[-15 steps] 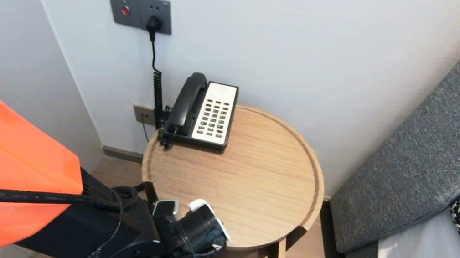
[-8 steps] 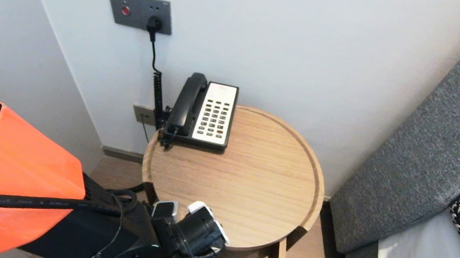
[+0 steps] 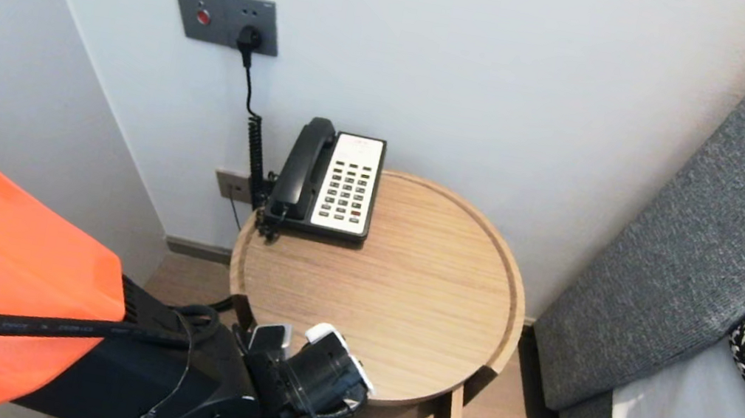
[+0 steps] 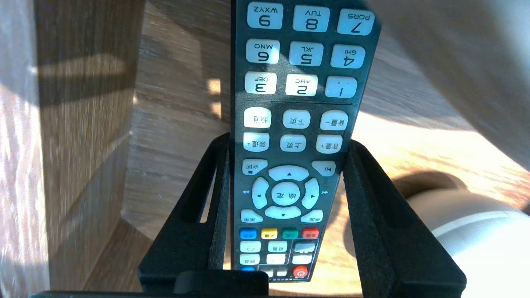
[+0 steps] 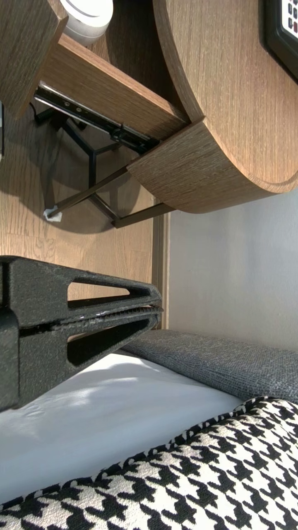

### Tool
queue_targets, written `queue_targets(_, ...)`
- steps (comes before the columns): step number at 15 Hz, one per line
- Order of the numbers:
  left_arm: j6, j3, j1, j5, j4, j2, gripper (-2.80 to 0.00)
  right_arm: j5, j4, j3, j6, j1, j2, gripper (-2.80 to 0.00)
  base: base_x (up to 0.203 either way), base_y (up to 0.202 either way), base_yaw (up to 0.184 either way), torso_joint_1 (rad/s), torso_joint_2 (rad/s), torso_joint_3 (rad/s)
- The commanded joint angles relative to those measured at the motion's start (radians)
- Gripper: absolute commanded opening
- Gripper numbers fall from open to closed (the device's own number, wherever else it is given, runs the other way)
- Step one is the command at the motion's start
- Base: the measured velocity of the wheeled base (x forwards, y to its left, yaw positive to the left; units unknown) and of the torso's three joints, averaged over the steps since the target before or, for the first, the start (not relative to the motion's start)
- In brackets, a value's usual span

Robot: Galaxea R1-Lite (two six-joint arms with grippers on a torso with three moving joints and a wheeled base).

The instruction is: Take the remote control out of the drawer one by one and place them on the table

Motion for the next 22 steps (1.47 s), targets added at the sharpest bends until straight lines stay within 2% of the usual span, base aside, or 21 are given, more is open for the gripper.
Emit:
queue_targets(1,-0.005,0.002,-0.008,0.006,0.001,-0.028,-2.8,0.0,-0.001,0.025,0.0,0.0,0.002,-2.8,0.0,0.0,0.0,0.0,0.0,0.0)
queue_targets(7,0.006,-0.001,-0.022,-0.003,0.037,-0.081,-2.8,0.0,-0.001,0.025,0.0,0.0,0.002,-2.8,0.0,0.0,0.0,0.0,0.0,0.0)
queue_targets(11,0.012,-0.025,-0.021,-0.124,0.094,-0.086,-2.8,0.0,-0.001,0.025,0.0,0.0,0.002,-2.8,0.0,0.0,0.0,0.0,0.0,0.0)
queue_targets(18,-0.028,-0.042,0.025,-0.155,0.103,-0.078,-2.8,0.0,-0.001,0.025,0.0,0.0,0.002,-2.8,0.0,0.0,0.0,0.0,0.0,0.0)
queue_targets(20,-0.028,-0.045,0.025,-0.156,0.132,-0.083,-2.8,0.0,-0.001,0.025,0.0,0.0,0.002,-2.8,0.0,0.0,0.0,0.0,0.0,0.0)
queue_targets(22,-0.031,-0.062,0.025,-0.19,0.172,-0.095,-2.8,0.0,-0.001,0.025,0.0,0.0,0.002,-2.8,0.0,0.0,0.0,0.0,0.0,0.0)
